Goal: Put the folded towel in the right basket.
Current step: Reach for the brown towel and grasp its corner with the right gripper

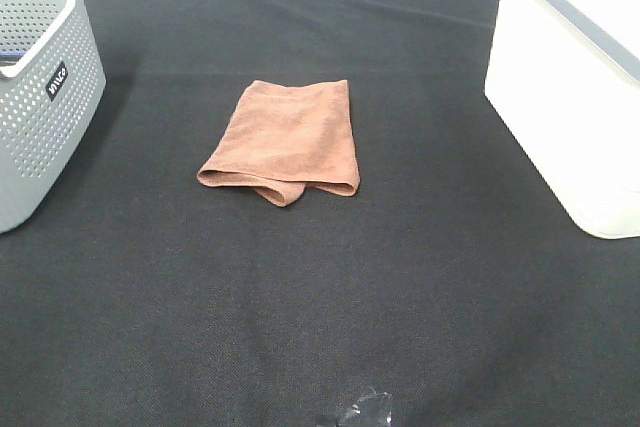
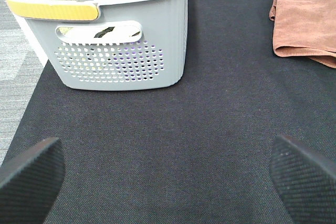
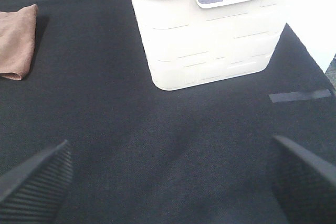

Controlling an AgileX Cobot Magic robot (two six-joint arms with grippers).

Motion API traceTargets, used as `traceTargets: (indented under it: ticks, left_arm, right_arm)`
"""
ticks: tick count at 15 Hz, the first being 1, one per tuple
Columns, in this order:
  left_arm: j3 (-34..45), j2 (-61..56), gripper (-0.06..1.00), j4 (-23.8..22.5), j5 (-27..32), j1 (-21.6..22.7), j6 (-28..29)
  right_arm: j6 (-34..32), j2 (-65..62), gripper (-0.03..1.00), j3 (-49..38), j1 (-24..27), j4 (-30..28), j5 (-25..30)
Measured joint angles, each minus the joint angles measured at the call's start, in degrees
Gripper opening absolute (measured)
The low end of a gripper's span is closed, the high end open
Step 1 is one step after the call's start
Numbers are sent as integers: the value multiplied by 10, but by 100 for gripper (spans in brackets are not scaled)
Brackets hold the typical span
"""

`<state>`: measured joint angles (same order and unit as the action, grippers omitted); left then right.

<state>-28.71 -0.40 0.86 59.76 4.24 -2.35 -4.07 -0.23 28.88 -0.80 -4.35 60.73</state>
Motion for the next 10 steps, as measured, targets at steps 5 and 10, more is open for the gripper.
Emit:
traceTargets:
  ticks: [5,10]
  left_arm:
    - [0,0,99,0,0,0,0]
    - [0,0,99,0,0,0,0]
  right_arm:
    - [1,0,96,0,0,-3,0]
    - [14,0,96,0,0,-2,0]
